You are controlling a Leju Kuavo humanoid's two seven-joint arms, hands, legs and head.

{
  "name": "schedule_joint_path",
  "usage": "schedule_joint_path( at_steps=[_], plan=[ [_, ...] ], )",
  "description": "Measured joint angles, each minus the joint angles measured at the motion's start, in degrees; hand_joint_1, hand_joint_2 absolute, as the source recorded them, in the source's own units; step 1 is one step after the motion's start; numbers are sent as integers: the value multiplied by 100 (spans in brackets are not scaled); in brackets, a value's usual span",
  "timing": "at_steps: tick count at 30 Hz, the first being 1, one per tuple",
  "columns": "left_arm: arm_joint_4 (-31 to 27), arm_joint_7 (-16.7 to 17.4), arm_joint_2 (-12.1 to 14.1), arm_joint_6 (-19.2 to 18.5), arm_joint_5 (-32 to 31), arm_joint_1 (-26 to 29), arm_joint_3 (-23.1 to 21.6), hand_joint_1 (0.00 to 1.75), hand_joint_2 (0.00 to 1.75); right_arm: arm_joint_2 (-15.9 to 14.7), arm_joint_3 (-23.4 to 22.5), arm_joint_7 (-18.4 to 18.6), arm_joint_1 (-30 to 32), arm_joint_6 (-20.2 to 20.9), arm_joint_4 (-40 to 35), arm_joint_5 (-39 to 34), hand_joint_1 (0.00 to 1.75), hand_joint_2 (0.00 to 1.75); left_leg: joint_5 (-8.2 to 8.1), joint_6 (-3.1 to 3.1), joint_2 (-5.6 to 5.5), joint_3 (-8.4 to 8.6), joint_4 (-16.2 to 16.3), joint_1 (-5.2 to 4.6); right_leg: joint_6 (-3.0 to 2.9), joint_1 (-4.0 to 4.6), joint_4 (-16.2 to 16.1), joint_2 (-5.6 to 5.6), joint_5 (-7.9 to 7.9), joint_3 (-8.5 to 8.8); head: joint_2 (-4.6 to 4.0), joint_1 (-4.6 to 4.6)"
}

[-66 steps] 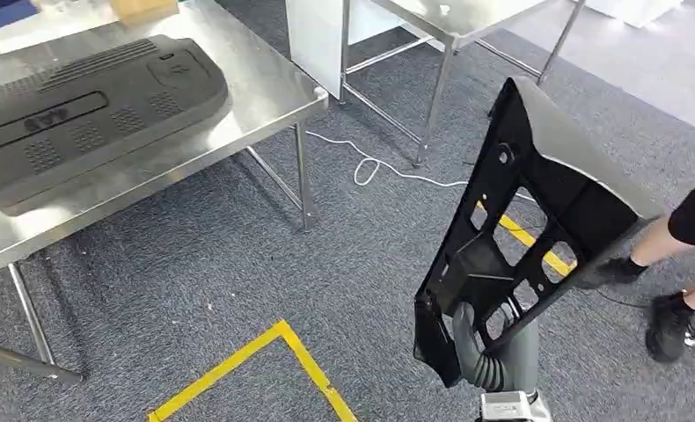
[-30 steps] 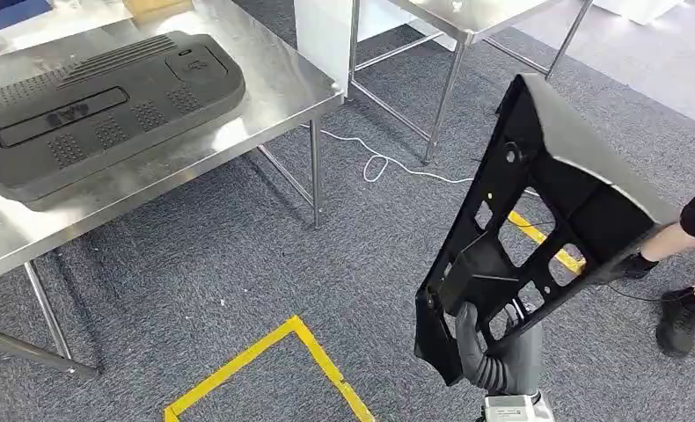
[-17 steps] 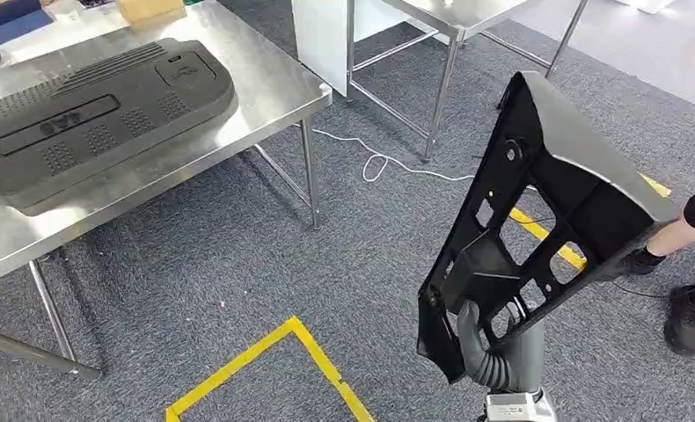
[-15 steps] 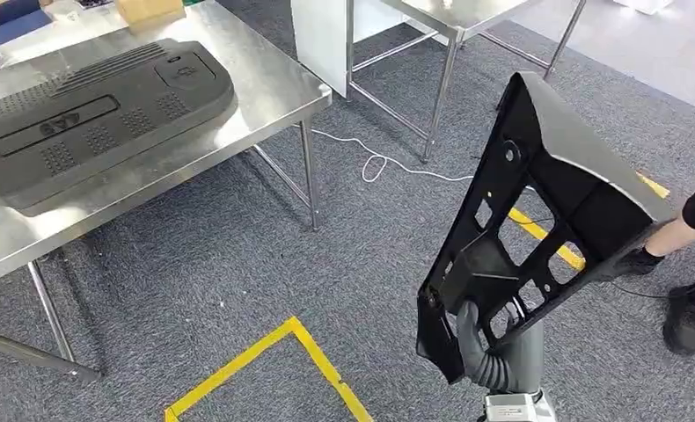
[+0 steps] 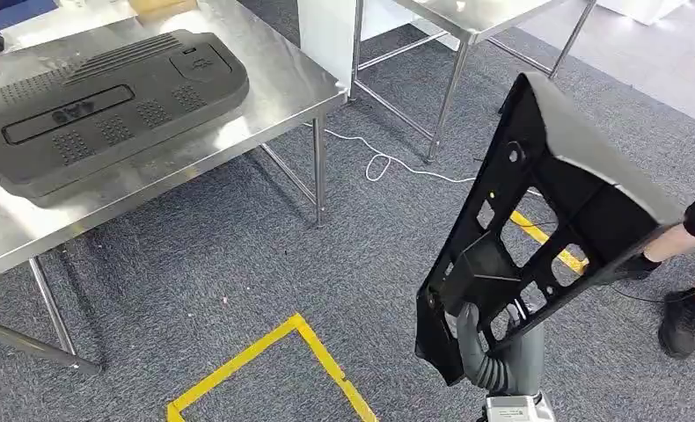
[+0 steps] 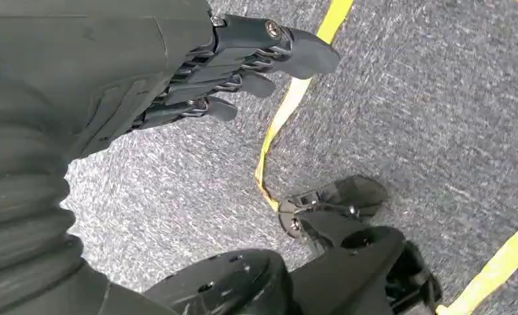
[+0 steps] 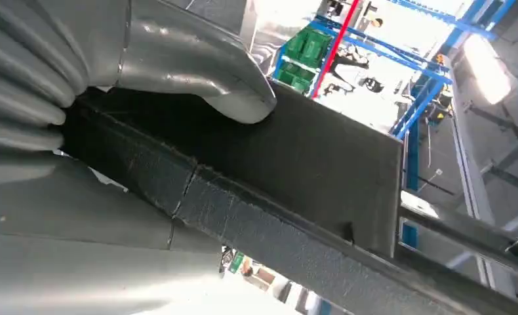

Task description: Take the parts from the cabinet and place them on the table.

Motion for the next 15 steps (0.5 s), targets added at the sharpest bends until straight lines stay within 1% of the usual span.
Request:
schedule_joint_path(
  at_steps=[1,2,3,4,5,6,9,10,13,15],
  plan=[
    [0,0,-9,-2,0,0,0,0,175,0,0,0,-1,0,0,0,175,175,0,-3,-5,12,0,6,53,-3,-569,-2,215,296,0,-4],
    [0,0,-13,-2,0,-1,0,0,175,0,0,4,-3,0,0,0,175,175,2,-11,-7,19,0,9,78,-3,-1106,-8,386,584,0,2],
    [0,0,-11,-2,0,-1,0,0,175,2,2,22,-14,-2,0,2,175,175,-2,-39,-7,13,9,-19,47,6,-1419,-15,430,706,0,11],
    [-2,-2,-11,-2,0,-2,0,0,175,6,7,59,-14,-13,0,22,175,175,-43,-60,-8,1,37,-64,-2,11,-1456,2,495,769,0,-4],
    [-4,2,-2,-2,0,1,0,0,175,22,7,94,-16,-35,2,57,175,175,-22,25,-5,3,14,-75,-9,0,-1452,-1,506,755,0,-22],
    [-2,2,0,-2,0,2,0,0,175,17,-4,118,-9,-57,2,88,175,175,-7,26,1,11,1,-72,-16,11,-1452,3,511,750,0,-9],
    [-4,2,0,-2,0,2,0,0,175,26,-5,136,-11,-103,2,114,175,175,26,-25,1,49,-53,-56,-19,31,-1449,7,512,752,0,-13],
    [-4,2,0,-2,-2,2,0,0,175,26,-4,144,-10,-107,2,111,175,175,37,-52,1,54,-66,-50,-23,35,-1448,7,511,751,0,-15],
    [-2,2,-2,-2,-2,2,0,0,175,26,-9,144,-13,-112,2,107,175,175,53,-87,-1,60,-91,-46,-26,41,-1444,6,509,749,0,-13],
    [-2,2,-2,-2,-2,2,0,0,175,26,-9,144,-13,-112,2,105,175,175,51,-90,-1,60,-91,-46,-26,41,-1444,6,509,749,0,-11]
  ],
)
